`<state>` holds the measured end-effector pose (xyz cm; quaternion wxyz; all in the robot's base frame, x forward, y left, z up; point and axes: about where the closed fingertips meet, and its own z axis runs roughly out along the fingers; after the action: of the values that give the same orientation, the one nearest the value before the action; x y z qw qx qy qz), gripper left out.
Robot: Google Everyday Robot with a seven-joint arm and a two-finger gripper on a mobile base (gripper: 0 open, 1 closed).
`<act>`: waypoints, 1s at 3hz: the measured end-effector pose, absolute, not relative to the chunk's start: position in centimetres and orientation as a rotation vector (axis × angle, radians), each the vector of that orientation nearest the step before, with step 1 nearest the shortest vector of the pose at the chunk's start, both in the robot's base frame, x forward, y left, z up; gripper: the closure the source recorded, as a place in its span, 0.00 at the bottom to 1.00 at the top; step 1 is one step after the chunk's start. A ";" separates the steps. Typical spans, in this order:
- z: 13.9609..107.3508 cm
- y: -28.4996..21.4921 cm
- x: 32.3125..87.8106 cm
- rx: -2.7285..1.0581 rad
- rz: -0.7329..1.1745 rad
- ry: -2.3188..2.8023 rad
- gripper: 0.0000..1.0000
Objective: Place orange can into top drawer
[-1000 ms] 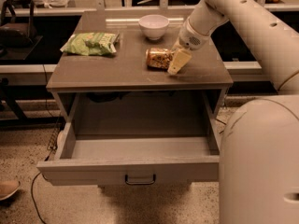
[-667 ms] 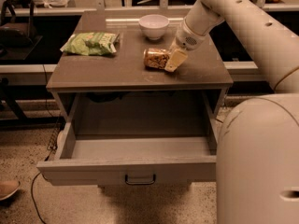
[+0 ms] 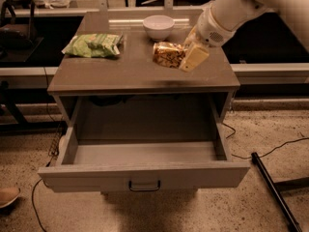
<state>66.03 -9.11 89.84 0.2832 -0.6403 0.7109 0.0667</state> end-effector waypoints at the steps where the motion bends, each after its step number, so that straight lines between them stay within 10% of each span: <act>1: 92.7 -10.6 57.4 -1.642 0.144 1.958 1.00; 3: 92.0 -10.4 57.4 -1.659 0.150 1.961 1.00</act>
Offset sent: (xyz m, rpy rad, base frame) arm -0.0679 -0.0105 0.0301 0.0113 -0.0194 -0.0582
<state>57.37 -10.41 91.95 0.2803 -0.6190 0.7316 0.0558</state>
